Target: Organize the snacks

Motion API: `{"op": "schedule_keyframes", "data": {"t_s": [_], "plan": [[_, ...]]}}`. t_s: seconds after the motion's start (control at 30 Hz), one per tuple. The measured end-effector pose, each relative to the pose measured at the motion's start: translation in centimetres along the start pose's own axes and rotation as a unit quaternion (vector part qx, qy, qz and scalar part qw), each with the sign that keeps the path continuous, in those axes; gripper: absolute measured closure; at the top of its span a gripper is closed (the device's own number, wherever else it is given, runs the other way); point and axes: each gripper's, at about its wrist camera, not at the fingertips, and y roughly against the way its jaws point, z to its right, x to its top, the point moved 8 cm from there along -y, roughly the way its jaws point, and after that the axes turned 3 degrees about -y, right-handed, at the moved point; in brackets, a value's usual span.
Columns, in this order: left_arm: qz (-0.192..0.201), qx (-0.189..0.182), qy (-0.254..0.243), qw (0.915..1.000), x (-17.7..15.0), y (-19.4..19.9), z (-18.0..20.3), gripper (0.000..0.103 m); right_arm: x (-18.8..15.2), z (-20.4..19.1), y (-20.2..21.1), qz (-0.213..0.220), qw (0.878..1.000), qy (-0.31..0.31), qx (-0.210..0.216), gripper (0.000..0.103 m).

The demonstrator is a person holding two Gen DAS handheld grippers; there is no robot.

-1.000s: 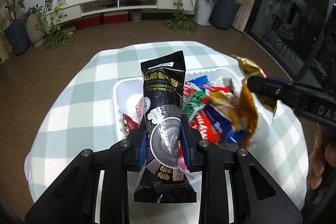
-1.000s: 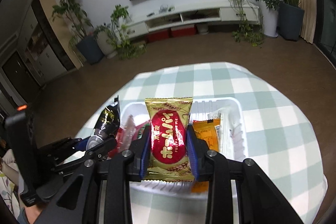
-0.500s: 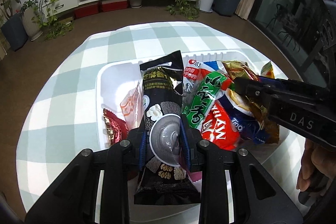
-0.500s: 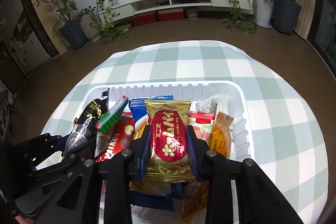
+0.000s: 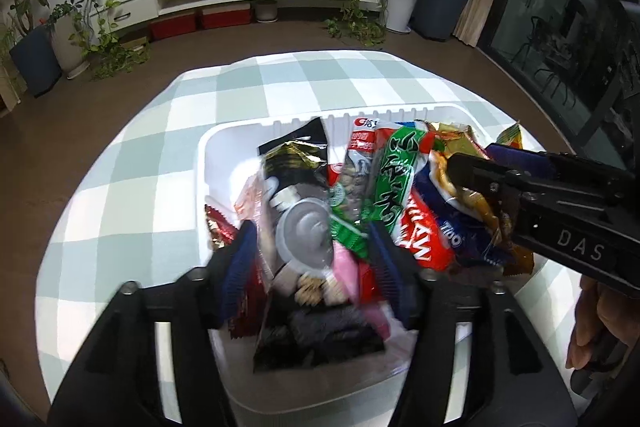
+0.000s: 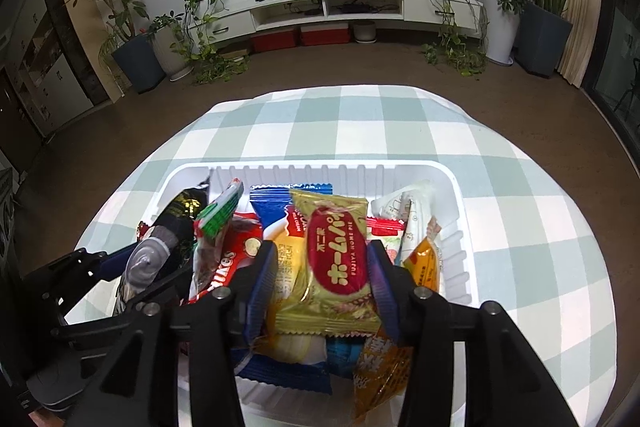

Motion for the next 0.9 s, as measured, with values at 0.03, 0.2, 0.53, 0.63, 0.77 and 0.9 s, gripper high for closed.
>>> {"op": "schedule_keyframes", "data": {"t_s": [0.03,0.2,0.53,0.63,0.77,0.9], "plan": [[0.001,-0.002,0.002,1.0,-0.1,0.2,0.0,0.042,0.0,0.0,0.1,0.001,1.0,0.0,-0.001,0.053],[0.008,-0.002,0.006,0.9999,-0.2,1.3,0.0,0.031,-0.1,-0.1,1.2,0.01,1.0,-0.003,0.001,0.052],[0.046,-0.004,0.012,0.9989,-0.7,6.3,0.7,0.013,-0.1,-0.6,4.4,0.043,0.999,-0.004,0.007,0.038],[0.074,0.004,0.004,0.9973,-1.0,8.9,1.3,0.002,-0.5,-0.4,5.9,0.056,0.998,-0.012,0.011,0.032],[0.145,0.036,-0.023,0.9885,-1.3,13.8,2.5,0.0,-1.8,-0.1,8.7,0.086,0.995,-0.023,0.034,0.02],[0.233,0.092,-0.04,0.9672,-2.1,20.2,4.2,0.0,-3.6,0.6,12.8,0.139,0.989,-0.023,0.045,0.011]]}}
